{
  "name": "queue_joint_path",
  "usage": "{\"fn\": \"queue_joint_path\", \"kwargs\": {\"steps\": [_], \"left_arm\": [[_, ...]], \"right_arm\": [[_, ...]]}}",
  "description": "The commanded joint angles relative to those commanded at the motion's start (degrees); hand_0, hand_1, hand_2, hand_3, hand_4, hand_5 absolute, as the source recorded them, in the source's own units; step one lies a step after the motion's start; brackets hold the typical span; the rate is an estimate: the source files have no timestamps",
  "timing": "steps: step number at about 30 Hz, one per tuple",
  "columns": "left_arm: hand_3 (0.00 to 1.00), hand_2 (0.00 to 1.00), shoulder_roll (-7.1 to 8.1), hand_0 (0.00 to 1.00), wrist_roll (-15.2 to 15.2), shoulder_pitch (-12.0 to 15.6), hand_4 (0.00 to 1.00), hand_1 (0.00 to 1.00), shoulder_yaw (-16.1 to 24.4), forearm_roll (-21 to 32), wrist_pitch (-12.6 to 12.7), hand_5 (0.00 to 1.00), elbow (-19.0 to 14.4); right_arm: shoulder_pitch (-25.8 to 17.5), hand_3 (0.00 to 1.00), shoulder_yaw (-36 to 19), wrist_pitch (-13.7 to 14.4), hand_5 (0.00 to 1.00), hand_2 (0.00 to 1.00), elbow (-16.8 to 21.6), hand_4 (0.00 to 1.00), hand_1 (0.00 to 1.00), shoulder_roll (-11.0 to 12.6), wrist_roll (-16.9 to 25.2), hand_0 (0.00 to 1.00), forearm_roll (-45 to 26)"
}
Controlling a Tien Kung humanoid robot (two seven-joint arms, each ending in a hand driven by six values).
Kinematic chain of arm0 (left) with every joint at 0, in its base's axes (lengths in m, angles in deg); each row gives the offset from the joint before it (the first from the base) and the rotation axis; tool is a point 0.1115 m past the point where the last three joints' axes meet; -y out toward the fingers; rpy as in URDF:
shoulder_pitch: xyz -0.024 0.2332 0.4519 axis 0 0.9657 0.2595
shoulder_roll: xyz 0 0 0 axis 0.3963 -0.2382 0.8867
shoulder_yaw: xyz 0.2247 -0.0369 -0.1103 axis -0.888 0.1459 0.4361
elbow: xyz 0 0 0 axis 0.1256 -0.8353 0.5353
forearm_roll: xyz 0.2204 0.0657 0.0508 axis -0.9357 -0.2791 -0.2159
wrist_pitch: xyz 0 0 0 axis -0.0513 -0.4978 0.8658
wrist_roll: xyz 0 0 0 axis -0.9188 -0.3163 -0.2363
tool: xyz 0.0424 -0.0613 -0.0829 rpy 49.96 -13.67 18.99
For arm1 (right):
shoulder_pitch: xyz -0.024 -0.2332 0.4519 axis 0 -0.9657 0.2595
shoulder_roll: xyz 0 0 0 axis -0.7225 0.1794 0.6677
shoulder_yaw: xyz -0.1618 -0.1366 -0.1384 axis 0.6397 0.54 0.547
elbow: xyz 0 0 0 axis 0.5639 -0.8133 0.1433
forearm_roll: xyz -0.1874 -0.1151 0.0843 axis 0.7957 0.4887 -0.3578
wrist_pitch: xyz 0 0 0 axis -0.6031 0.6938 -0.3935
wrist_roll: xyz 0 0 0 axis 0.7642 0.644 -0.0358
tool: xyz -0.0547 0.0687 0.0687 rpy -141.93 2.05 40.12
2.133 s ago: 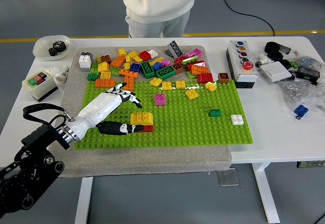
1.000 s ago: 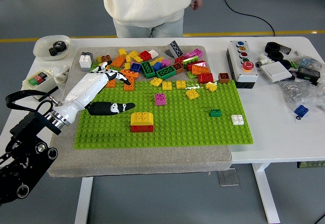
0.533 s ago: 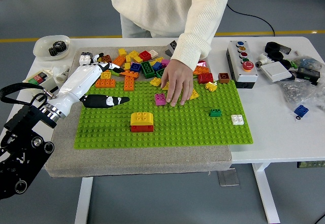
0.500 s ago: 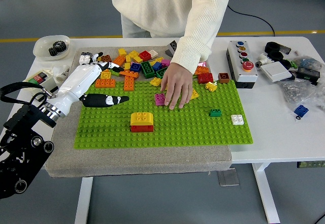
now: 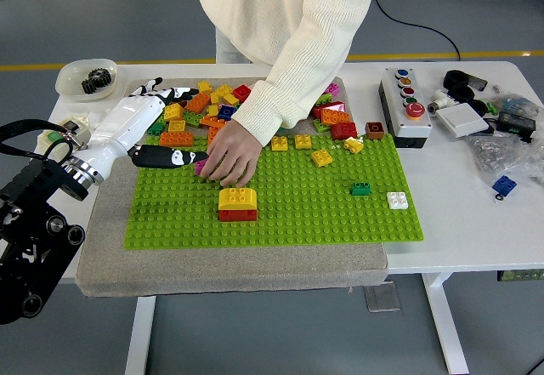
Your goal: Pick up the brick,pile it on top of brick,press brick,pick up the brick,pile it on top of brick,press brick
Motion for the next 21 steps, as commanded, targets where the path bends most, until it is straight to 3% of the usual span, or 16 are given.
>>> {"fn": "queue_joint_path", "kwargs": {"steps": [3,4,9,10,15,16,21], "left_arm": [[0.920,0.876,0.00,0.912,-0.76,-0.79,0.998,0.833,0.97,-2.26,-1.67,0.380,0.38],[0.881,0.864,0.01,0.893,-0.80,-0.86,0.998,0.825,1.06,-2.48,-1.82,0.306,0.42],[0.881,0.864,0.29,0.893,-1.40,-2.35,0.998,0.825,2.52,-4.73,-4.69,0.306,0.81],[0.831,0.799,0.36,0.837,-1.56,-2.67,0.998,0.768,2.77,-4.73,-5.35,0.127,0.82],[0.831,0.799,0.69,0.837,-2.29,-3.84,0.998,0.768,3.49,-4.73,-8.66,0.127,0.82],[0.798,0.731,0.71,0.790,-2.37,-3.92,0.998,0.725,3.53,-4.73,-8.97,0.100,0.81],[0.798,0.731,0.65,0.790,-4.08,-4.72,0.998,0.725,3.52,-4.73,-12.56,0.100,0.22]], "right_arm": [[0.11,0.581,-0.06,0.04,0.374,0.711,0.00,0.807,0.648,0.03,0.02,0.740,-0.07],[0.12,0.583,-0.07,0.05,0.374,0.712,0.00,0.808,0.647,0.03,0.02,0.740,-0.07],[0.06,0.583,-0.23,0.07,0.374,0.712,0.00,0.808,0.647,0.08,-0.03,0.740,-0.03],[0.07,0.583,-0.24,0.07,0.375,0.711,0.00,0.807,0.647,0.10,-0.02,0.740,-0.02],[0.11,0.583,-0.09,0.07,0.375,0.711,0.00,0.807,0.647,0.18,0.05,0.740,0.05],[0.12,0.585,-0.07,0.07,0.374,0.712,0.00,0.808,0.648,0.18,0.06,0.740,0.06],[0.13,0.585,0.12,0.01,0.374,0.712,0.00,0.808,0.648,0.20,0.08,0.740,0.17]]}}
